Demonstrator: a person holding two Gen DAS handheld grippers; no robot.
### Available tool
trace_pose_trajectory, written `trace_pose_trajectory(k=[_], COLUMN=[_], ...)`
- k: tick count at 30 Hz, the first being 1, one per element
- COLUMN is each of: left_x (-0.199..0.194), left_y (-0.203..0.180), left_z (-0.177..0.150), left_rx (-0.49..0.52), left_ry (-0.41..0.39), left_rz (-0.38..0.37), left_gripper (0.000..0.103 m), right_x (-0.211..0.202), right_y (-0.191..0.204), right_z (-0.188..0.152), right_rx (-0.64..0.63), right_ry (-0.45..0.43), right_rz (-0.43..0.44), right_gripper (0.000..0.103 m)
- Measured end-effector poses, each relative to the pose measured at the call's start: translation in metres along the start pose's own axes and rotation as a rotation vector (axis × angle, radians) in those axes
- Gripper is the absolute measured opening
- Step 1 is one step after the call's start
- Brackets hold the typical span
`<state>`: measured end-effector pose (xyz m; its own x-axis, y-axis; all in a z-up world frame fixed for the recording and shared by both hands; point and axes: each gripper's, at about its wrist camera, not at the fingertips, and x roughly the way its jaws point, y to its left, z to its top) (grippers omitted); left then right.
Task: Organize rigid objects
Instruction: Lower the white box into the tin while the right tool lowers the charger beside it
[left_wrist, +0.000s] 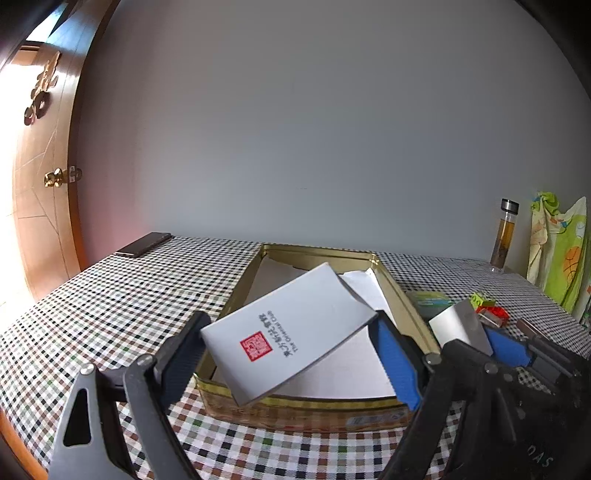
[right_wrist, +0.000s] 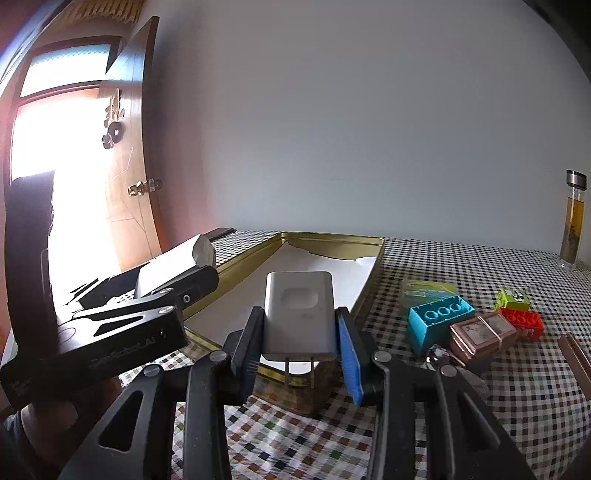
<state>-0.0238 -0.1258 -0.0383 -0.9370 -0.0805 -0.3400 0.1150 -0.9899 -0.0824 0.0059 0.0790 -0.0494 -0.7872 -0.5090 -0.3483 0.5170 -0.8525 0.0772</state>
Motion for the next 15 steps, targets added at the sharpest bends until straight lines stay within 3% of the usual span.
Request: trace_pose_trajectory(k=[15], left_x=[0.006], left_y=[0.02], left_z=[0.001], left_rx=[-0.025], left_ry=[0.032], left_rz=[-0.003], left_gripper=[0.088], right_x=[0.012], right_y=[0.019], right_z=[0.002], right_rx=[-0.032], right_ry=[0.031], right_rz=[0.033], right_gripper=[0.041])
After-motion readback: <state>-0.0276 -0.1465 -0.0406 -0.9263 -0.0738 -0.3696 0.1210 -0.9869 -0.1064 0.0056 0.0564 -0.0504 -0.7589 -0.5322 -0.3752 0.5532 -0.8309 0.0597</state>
